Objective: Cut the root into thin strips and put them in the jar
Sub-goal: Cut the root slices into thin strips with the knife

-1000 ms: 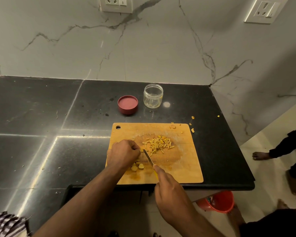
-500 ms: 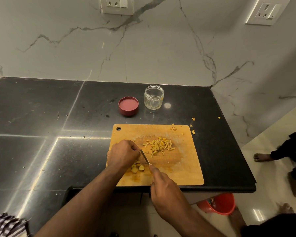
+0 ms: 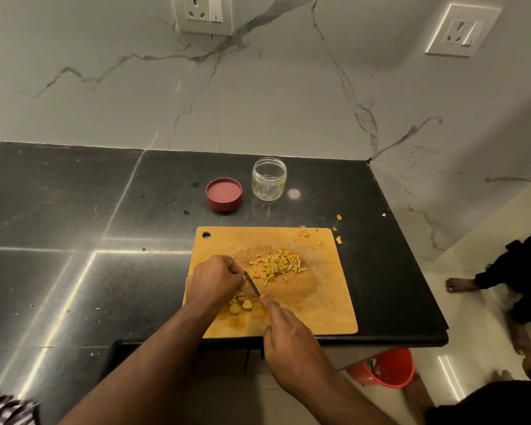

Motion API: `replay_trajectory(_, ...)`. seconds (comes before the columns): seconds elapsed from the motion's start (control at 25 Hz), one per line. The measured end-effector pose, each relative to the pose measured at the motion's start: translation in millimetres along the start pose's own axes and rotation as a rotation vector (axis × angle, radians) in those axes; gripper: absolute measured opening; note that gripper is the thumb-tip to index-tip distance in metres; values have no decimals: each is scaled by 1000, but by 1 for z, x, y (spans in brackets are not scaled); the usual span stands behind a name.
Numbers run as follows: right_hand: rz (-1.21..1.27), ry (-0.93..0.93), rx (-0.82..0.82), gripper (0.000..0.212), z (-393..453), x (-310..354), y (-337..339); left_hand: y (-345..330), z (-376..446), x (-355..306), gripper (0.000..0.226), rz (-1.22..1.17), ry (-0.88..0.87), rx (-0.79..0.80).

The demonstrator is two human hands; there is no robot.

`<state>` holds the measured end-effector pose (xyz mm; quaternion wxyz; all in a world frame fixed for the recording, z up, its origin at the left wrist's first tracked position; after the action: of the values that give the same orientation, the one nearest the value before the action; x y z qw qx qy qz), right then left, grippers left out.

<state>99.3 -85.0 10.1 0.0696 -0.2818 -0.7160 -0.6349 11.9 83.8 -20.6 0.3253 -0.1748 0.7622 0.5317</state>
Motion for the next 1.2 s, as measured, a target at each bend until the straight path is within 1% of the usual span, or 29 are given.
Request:
replay_trajectory(0.12,1,4,16,51,3,-5,2,2,0,-3,10,-9,15,19)
replay_trajectory(0.28,35,-5,34,49,-11,-15,4,4,1,-2,13,-29,20,23)
replay_trajectory(0.4,90,-28,5,49,-24,-21,7,6,-1,-2,10,-52,-3,52)
replay_trajectory(0.48,131,-49,-23,48,-25,-24,11,10,-1,-1,8,-122,-18,74)
replay_trajectory(0.64,109,-37,-42,48,-16,-18,11,27,-2,11,19,-258,-4,20)
replay_trajectory(0.76,53,22,4,50,-8,-7,1,33,-5,20,24,-291,-16,-18)
replay_trajectory(0.88,23,4,11,51,-5,-11,-5,33,-10,25,26,-295,-27,-20)
replay_trajectory(1.04,86,-101,-86,50,-16,-34,4,34,-12,28,26,-277,-25,-13)
replay_trajectory(1.12,108,-86,-85,50,-22,-37,6,34,-12,28,25,-279,-19,-18)
replay_trajectory(1.2,106,-52,-40,50,-25,-36,6,35,-14,26,24,-267,-26,-20)
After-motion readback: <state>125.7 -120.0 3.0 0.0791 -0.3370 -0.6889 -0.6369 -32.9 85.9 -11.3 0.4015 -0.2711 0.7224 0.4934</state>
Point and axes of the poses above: each hand's wrist, its own z-axis towards the middle knuckle, its own y-axis out of the back of the hand, x = y × z, the point moved 4 cm from there along z, towards the middle knuckle, and after that the axes turned 11 degrees about -z, right-handed, at the moved point
